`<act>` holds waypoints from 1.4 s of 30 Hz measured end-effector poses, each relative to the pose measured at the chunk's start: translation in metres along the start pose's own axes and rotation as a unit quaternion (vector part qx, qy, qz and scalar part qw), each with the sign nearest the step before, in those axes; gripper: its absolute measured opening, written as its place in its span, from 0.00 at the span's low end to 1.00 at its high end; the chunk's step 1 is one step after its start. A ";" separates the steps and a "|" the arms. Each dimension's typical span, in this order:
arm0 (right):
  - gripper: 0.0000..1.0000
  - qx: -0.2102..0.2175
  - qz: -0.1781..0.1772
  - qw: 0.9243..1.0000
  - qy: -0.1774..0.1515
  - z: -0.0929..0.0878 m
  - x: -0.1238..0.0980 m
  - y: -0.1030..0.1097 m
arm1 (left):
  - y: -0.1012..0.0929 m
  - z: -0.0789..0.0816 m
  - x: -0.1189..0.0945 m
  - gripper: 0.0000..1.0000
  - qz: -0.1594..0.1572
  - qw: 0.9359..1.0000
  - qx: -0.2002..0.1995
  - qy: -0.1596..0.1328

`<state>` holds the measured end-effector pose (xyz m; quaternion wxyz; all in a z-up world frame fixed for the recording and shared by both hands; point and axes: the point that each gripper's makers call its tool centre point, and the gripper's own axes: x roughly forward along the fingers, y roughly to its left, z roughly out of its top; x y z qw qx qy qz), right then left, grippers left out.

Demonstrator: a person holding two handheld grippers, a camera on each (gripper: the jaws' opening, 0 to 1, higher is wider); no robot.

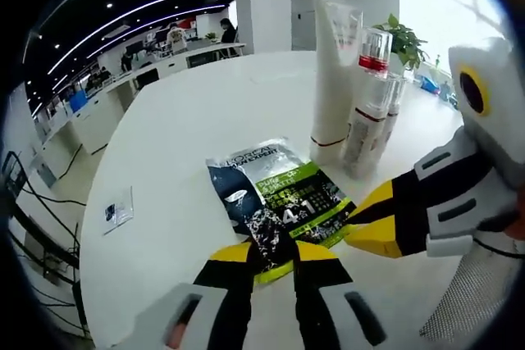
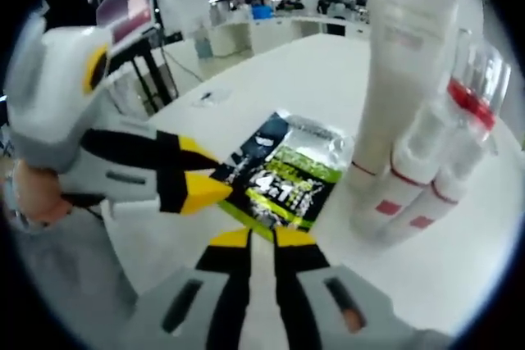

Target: Arrange the skincare products in the storage area until every visible bottle or jar stands upright without overlapping.

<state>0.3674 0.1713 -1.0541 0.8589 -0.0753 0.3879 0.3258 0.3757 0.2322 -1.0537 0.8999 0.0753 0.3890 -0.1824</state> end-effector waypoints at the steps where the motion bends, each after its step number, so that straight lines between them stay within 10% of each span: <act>1: 0.09 0.002 0.000 1.000 0.000 0.000 0.000 0.000 | 0.000 0.000 -0.001 0.18 0.001 1.000 0.002 -0.001; 42: 0.12 -0.012 0.021 1.000 -0.011 0.004 -0.002 0.015 | 0.001 0.017 -0.008 0.28 -0.003 0.999 -0.006 -0.032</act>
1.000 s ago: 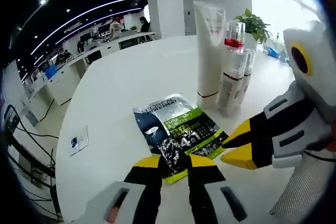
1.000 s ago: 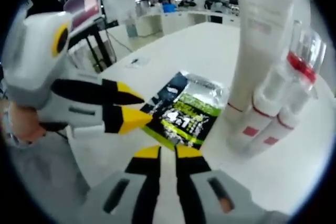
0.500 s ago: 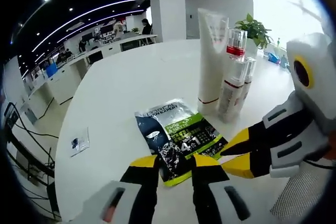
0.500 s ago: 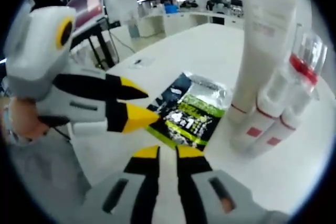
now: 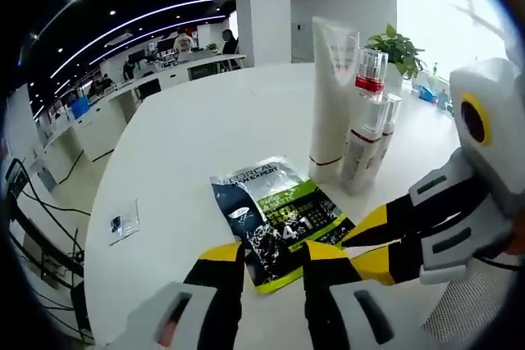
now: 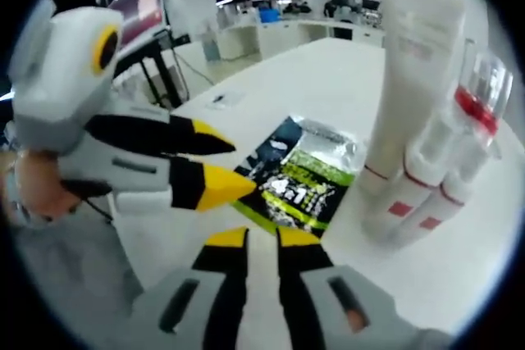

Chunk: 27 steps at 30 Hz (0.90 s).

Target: Arrange the skincare products in the storage area until every visible bottle or jar stands upright without overlapping.

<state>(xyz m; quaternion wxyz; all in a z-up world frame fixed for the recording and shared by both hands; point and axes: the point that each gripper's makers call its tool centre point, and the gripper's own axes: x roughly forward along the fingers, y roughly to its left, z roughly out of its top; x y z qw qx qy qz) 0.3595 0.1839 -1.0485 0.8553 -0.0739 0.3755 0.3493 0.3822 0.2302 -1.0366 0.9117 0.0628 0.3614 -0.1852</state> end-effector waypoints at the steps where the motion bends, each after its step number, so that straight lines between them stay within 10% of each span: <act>1: 0.13 0.000 0.002 1.000 0.000 0.000 0.000 0.001 | 0.000 0.000 0.000 0.29 0.000 1.000 0.000 0.002; 27: 0.18 0.012 -0.032 0.999 -0.012 0.009 -0.007 -0.015 | 0.031 0.020 -0.017 0.31 0.051 0.998 -0.031 -0.020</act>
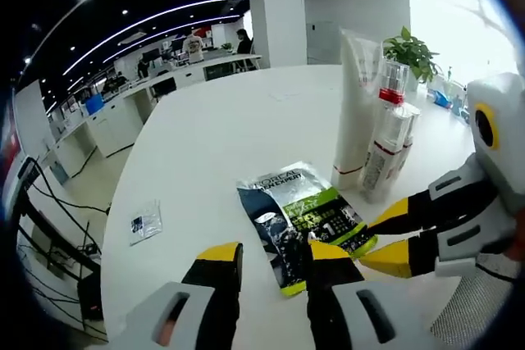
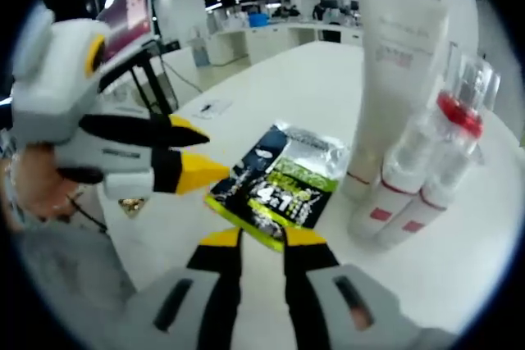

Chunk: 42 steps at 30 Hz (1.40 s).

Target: Arrange the skincare products in the storage area until every visible bottle or jar stands upright without overlapping.

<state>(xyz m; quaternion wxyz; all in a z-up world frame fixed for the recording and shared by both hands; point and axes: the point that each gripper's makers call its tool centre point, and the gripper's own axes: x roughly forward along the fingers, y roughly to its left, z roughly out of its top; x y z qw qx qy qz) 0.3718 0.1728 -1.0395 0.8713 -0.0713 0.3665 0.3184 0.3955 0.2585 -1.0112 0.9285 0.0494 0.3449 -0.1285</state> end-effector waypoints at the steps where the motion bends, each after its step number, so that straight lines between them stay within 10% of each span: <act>1: 0.18 -0.002 0.000 1.000 0.002 0.000 0.000 0.000 | 0.003 0.004 -0.003 0.32 0.002 1.000 -0.007 -0.006; 15: 0.18 -0.003 0.013 1.000 0.015 -0.002 0.002 0.004 | 0.039 0.001 -0.043 0.43 0.016 0.999 -0.037 0.032; 27: 0.17 -0.008 0.015 1.000 0.022 -0.006 0.002 0.009 | 0.069 -0.075 -0.073 0.49 0.026 0.985 -0.092 0.144; 42: 0.17 -0.020 0.006 0.999 0.031 -0.010 0.003 0.006 | 0.056 -0.116 -0.062 0.60 -0.008 0.966 -0.127 0.227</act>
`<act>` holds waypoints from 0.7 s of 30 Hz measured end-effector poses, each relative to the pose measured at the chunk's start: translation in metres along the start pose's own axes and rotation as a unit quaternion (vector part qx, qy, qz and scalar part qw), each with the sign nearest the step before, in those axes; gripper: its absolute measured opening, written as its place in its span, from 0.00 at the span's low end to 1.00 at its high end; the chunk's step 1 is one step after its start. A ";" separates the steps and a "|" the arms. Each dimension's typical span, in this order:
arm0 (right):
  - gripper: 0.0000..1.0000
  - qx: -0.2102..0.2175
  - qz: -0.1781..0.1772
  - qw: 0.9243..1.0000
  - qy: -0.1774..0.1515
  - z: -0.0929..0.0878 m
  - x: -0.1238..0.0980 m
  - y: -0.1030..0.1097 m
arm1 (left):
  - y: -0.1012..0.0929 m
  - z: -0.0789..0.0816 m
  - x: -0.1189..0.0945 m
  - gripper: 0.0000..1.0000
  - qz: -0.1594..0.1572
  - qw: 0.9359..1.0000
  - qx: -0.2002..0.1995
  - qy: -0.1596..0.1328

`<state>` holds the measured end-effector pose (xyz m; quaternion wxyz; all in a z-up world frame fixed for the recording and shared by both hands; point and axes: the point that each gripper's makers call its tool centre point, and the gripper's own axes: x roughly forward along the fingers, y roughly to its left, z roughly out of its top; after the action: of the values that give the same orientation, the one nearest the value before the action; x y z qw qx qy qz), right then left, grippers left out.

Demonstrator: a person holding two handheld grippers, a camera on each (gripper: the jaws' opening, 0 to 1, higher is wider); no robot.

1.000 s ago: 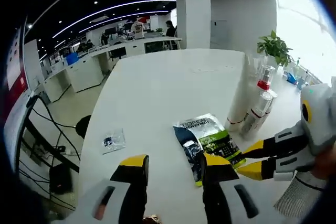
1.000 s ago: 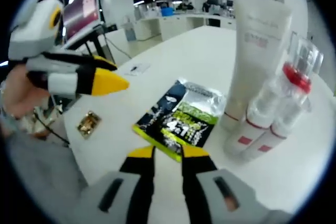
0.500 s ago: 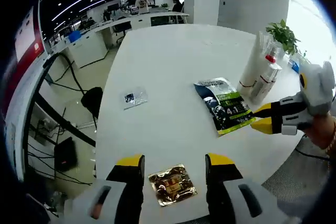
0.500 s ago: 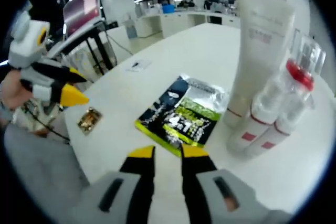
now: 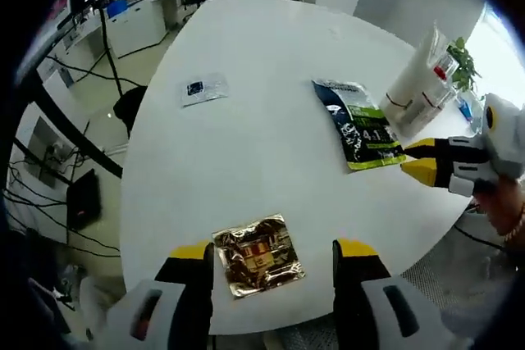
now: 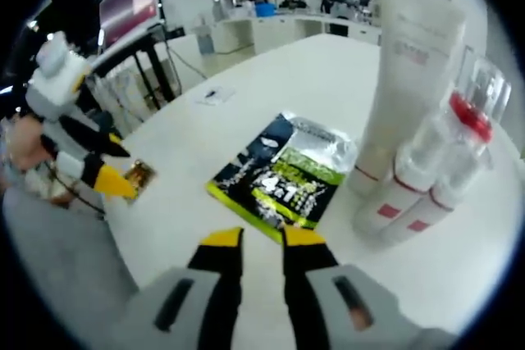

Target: Arrange the skincare products in the storage area until every visible bottle or jar stands upright without overlapping.

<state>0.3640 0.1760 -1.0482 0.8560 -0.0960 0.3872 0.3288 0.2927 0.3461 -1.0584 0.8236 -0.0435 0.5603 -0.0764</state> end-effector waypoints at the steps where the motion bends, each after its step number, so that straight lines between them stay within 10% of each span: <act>1: 0.17 0.000 0.000 1.000 0.000 0.000 0.000 0.000 | 0.001 -0.001 0.002 0.59 0.003 1.000 0.003 0.004; 21: 0.16 -0.013 -0.005 1.000 0.002 0.001 -0.002 -0.001 | 0.021 -0.009 0.012 0.44 0.054 0.998 0.029 0.029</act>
<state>0.3642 0.1750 -1.0462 0.8555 -0.1097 0.3840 0.3297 0.2906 0.3646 -1.0759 0.8109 0.0136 0.5829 -0.0491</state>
